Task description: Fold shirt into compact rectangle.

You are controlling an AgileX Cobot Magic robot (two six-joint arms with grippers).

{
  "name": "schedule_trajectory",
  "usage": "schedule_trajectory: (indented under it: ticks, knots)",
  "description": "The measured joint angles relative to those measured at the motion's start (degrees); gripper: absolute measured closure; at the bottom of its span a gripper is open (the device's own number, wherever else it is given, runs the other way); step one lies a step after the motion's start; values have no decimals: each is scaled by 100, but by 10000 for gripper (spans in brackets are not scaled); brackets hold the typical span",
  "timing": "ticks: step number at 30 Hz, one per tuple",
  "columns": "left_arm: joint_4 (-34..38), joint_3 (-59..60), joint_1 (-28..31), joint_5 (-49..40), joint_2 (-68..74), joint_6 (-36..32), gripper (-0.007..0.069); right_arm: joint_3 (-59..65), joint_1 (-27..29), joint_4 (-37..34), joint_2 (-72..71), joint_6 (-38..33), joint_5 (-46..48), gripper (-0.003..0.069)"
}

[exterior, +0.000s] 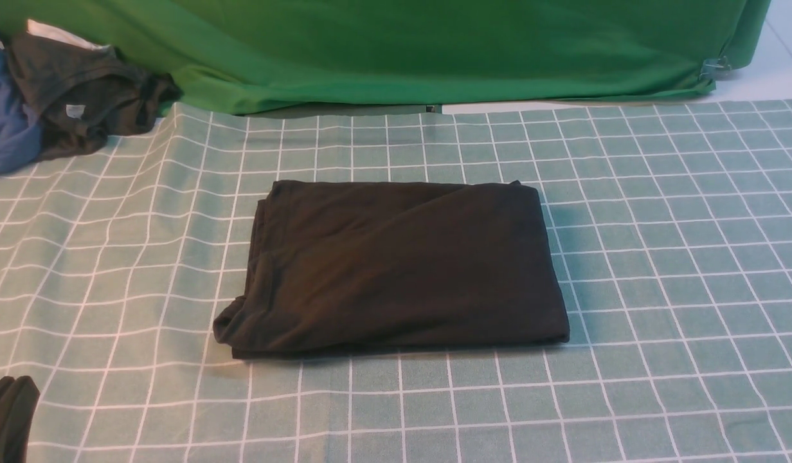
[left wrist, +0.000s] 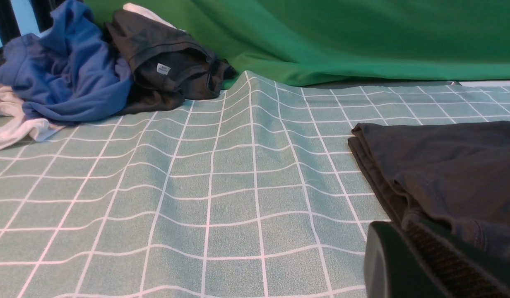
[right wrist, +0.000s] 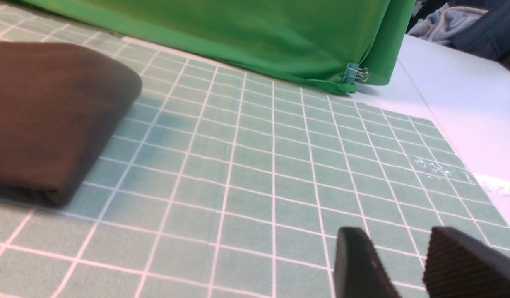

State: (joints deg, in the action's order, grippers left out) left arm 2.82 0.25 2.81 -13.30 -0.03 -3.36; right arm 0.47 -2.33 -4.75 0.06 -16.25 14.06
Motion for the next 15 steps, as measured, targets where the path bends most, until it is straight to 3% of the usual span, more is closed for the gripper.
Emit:
schedule_trajectory:
  ticks: [15]
  knots:
    - [0, 0, 0, -12, 0, 0, 610, 11, 0, 0, 0, 132, -6, 420]
